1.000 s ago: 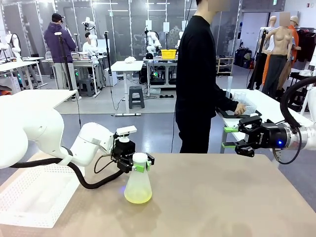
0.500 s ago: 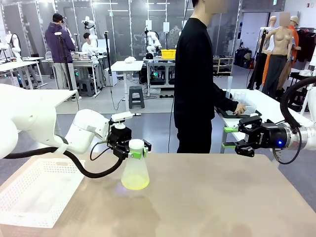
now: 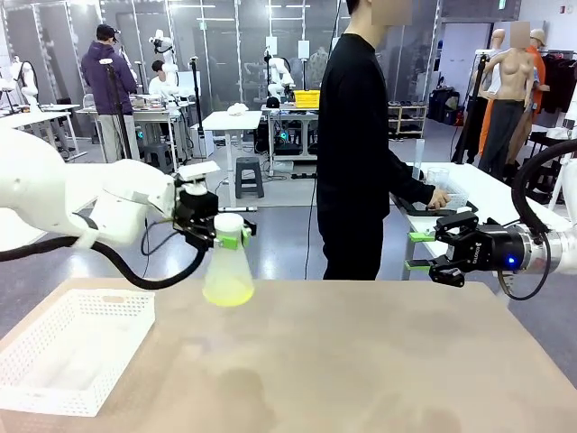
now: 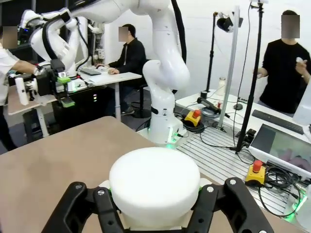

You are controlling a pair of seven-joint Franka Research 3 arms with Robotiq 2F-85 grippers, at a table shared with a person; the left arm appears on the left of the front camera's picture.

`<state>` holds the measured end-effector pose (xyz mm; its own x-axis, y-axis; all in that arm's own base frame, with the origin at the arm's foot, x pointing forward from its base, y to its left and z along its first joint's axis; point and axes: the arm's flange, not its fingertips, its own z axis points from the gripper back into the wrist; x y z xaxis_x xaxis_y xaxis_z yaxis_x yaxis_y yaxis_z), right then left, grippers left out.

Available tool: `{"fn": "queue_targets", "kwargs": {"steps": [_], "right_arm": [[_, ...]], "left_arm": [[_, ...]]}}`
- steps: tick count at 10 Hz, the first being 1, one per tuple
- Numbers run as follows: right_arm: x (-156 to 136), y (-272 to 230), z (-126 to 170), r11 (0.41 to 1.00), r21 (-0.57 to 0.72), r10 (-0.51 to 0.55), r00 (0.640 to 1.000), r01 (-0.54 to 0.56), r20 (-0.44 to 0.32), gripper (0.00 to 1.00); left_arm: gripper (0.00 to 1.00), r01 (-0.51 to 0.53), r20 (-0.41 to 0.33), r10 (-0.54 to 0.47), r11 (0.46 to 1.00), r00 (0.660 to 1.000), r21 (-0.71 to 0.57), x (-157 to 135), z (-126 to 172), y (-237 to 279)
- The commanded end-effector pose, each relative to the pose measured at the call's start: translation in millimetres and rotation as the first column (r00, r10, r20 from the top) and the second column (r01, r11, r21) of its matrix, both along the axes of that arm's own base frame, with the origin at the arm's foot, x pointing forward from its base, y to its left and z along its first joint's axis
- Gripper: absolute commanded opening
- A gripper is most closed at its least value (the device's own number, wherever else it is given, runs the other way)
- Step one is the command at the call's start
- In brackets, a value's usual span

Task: Prepare the solutions needed for the experiment.
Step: When the human places the Big flask in the center of the table, pick up the Big flask and place it in the left Organizing basket.

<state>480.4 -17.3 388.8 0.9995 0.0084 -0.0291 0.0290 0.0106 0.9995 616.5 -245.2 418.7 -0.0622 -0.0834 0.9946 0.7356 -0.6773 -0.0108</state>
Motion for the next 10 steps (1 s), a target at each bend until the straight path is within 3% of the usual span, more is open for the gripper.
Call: {"fn": "queue_targets", "kwargs": {"steps": [1,4,5,7,10], "right_arm": [[0.4,0.6,1.5,1.000,0.002,-0.002,1.000,0.002,0.002,0.55],[0.4,0.6,1.5,1.000,0.002,-0.002,1.000,0.002,0.002,0.55],[0.4,0.6,1.5,1.000,0.002,-0.002,1.000,0.002,0.002,0.55],[0.4,0.6,1.5,1.000,0.002,-0.002,1.000,0.002,0.002,0.55],[0.4,0.6,1.5,1.000,0.002,-0.002,1.000,0.002,0.002,0.55]], "left_arm": [[0.00,-0.098,0.015,0.098,0.995,0.995,-0.025,-7.3,19.8,36.2],[0.00,-0.272,0.059,0.276,0.960,0.959,-0.071,-2.6,31.7,107.9],[0.00,-0.364,0.084,0.369,0.929,0.926,-0.069,-1.3,29.1,135.6],[0.00,-0.439,0.073,0.445,0.894,0.892,-0.084,-15.6,22.1,187.1],[0.00,-0.578,0.077,0.585,0.810,0.807,-0.098,-49.9,6.7,259.1]]}}
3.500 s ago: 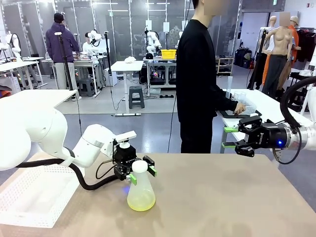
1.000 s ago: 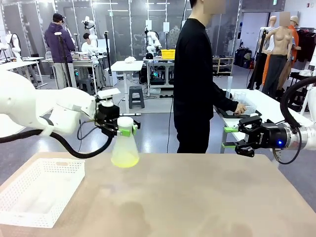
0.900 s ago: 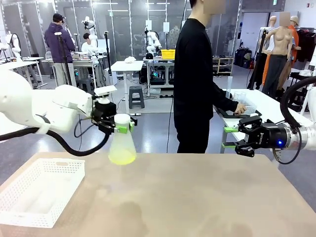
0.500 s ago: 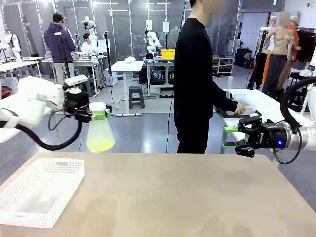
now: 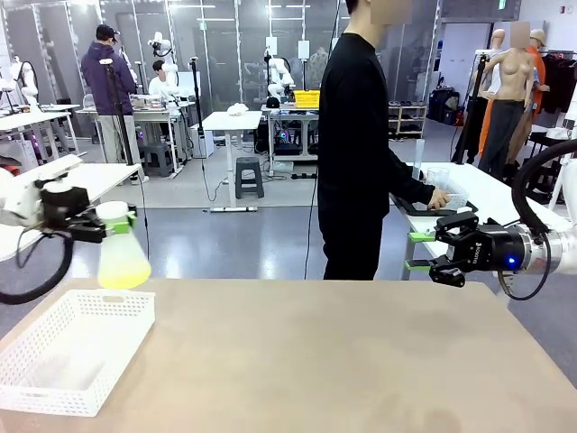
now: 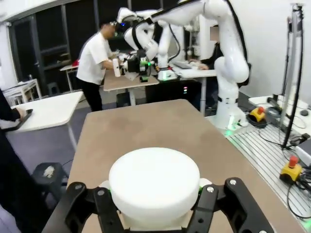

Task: Prepare the solutions needed for the experiment.
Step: When the human places the Big flask in the center of the table, pick up the Big flask and place it in the left Organizing basket.

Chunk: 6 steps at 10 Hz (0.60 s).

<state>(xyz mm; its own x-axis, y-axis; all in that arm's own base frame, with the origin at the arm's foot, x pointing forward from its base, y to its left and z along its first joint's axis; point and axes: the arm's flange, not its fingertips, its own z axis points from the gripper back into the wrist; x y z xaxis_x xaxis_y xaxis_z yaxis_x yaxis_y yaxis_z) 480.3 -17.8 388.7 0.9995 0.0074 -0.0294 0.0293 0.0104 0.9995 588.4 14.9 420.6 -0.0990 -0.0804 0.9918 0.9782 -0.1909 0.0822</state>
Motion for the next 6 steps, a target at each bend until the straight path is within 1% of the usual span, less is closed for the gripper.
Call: {"fn": "queue_targets", "kwargs": {"steps": [1,3,4,6], "right_arm": [[0.5,1.1,1.6,1.000,0.002,-0.001,1.000,0.001,0.002,0.55],[0.5,1.1,1.6,1.000,0.002,-0.001,1.000,0.001,0.002,0.55],[0.5,1.1,1.6,1.000,0.002,-0.001,1.000,0.001,0.002,0.55],[0.5,1.1,1.6,1.000,0.002,-0.001,1.000,0.001,0.002,0.55]], "left_arm": [[0.00,-0.119,0.018,0.119,0.993,0.993,-0.026,-32.9,-2.0,20.4],[0.00,-0.150,-0.006,0.150,0.987,0.989,-0.058,-55.7,-23.2,53.6],[0.00,-0.169,-0.013,0.169,0.983,0.986,-0.073,-62.3,-34.2,64.0],[0.00,-0.171,-0.019,0.170,0.982,0.985,-0.083,-68.4,-55.3,77.4]]}}
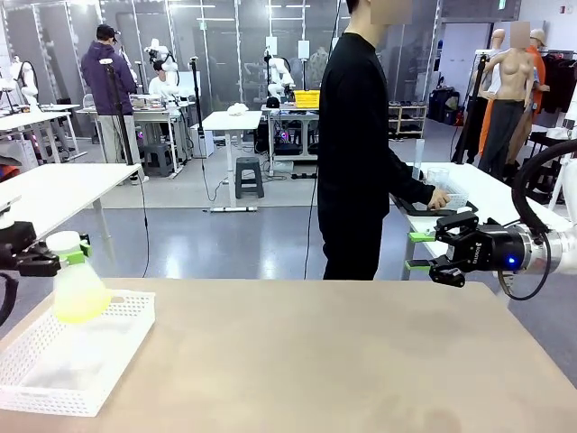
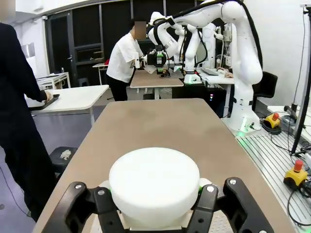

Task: Prepare the solutions needed for the experiment.
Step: When the human places the Big flask in the center of the table, pick up the Big flask and place it in the left Organizing basket.

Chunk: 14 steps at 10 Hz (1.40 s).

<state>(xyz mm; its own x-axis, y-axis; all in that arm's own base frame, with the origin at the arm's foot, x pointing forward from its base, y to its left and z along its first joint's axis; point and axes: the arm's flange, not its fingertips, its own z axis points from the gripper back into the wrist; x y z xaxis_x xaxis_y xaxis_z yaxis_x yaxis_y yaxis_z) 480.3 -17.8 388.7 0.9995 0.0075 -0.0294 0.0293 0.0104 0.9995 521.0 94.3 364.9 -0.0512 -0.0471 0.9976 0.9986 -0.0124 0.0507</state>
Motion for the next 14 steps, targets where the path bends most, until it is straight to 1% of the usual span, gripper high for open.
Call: {"fn": "queue_targets", "kwargs": {"steps": [1,4,7,14], "right_arm": [[0.5,1.0,1.6,1.000,0.002,-0.001,1.000,0.001,0.002,0.55],[0.5,1.0,1.6,1.000,0.002,-0.001,1.000,0.001,0.002,0.55],[0.5,1.0,1.6,1.000,0.002,-0.001,1.000,0.001,0.002,0.55],[0.5,1.0,1.6,1.000,0.002,-0.001,1.000,0.001,0.002,0.55]], "left_arm": [[0.00,0.013,0.029,-0.012,0.999,1.000,-0.048,-3.2,-9.7,2.8],[0.00,0.038,0.020,-0.037,0.997,0.999,-0.072,1.1,-37.2,13.6],[0.00,0.039,0.006,-0.039,0.997,0.999,-0.061,6.7,-61.8,17.3],[0.00,0.045,-0.040,-0.047,0.998,0.998,-0.047,23.0,-91.6,6.4]]}}
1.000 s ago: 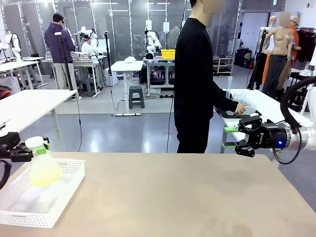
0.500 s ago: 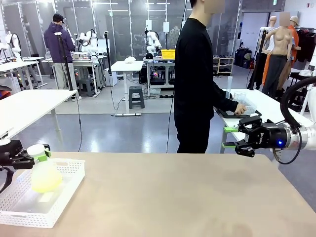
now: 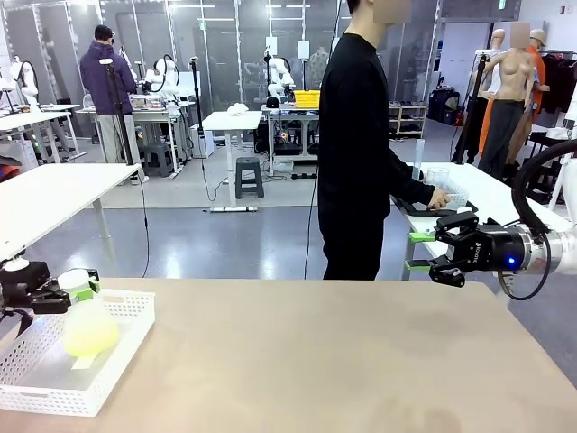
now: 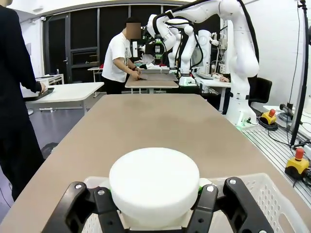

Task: Prepare the solutions needed for the experiment.
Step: When the human places the Big flask in the center of the table, pick up the Big flask and place it in the left Organizing basket.

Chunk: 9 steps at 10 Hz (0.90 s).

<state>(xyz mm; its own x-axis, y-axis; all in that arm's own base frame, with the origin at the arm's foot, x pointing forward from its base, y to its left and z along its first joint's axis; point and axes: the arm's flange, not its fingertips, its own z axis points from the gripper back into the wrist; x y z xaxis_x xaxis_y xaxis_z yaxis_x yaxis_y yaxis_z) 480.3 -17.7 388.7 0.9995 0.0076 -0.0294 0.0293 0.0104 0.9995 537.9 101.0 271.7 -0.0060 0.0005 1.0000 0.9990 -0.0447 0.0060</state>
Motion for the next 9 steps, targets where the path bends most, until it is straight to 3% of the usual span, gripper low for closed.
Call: {"fn": "queue_targets", "kwargs": {"steps": [1,3,4,5,6,7,8,9], "right_arm": [[0.5,1.0,1.6,1.000,0.002,-0.001,1.000,0.001,0.002,0.55],[0.5,1.0,1.6,1.000,0.002,-0.001,1.000,0.001,0.002,0.55],[0.5,1.0,1.6,1.000,0.002,-0.001,1.000,0.001,0.002,0.55],[0.5,1.0,1.6,1.000,0.002,-0.001,1.000,0.001,0.002,0.55],[0.5,1.0,1.6,1.000,0.002,-0.001,1.000,0.001,0.002,0.55],[0.5,1.0,1.6,1.000,0.002,-0.001,1.000,0.001,0.002,0.55],[0.5,1.0,1.6,1.000,0.002,-0.001,1.000,0.001,0.002,0.55],[0.5,1.0,1.6,1.000,0.002,-0.001,1.000,0.001,0.002,0.55]], "left_arm": [[0.00,0.013,0.007,-0.013,1.000,1.000,0.006,7.1,-0.3,-1.5],[0.00,0.033,-0.010,-0.033,0.999,0.999,0.000,7.8,-2.8,-2.2],[0.44,0.037,-0.013,-0.037,0.999,0.999,0.004,9.1,-4.0,-2.9],[0.44,0.035,-0.019,-0.035,0.999,0.999,0.012,10.0,-6.2,-1.8],[0.64,0.034,-0.023,-0.034,0.999,0.999,0.009,10.9,-7.6,-0.6],[0.48,0.035,-0.025,-0.035,0.999,0.999,0.000,11.8,-9.0,0.7],[0.84,0.030,-0.020,-0.030,1.000,0.999,-0.007,13.2,-8.8,2.9],[0.68,0.019,-0.020,-0.019,1.000,1.000,-0.006,12.6,-9.5,6.7]]}}
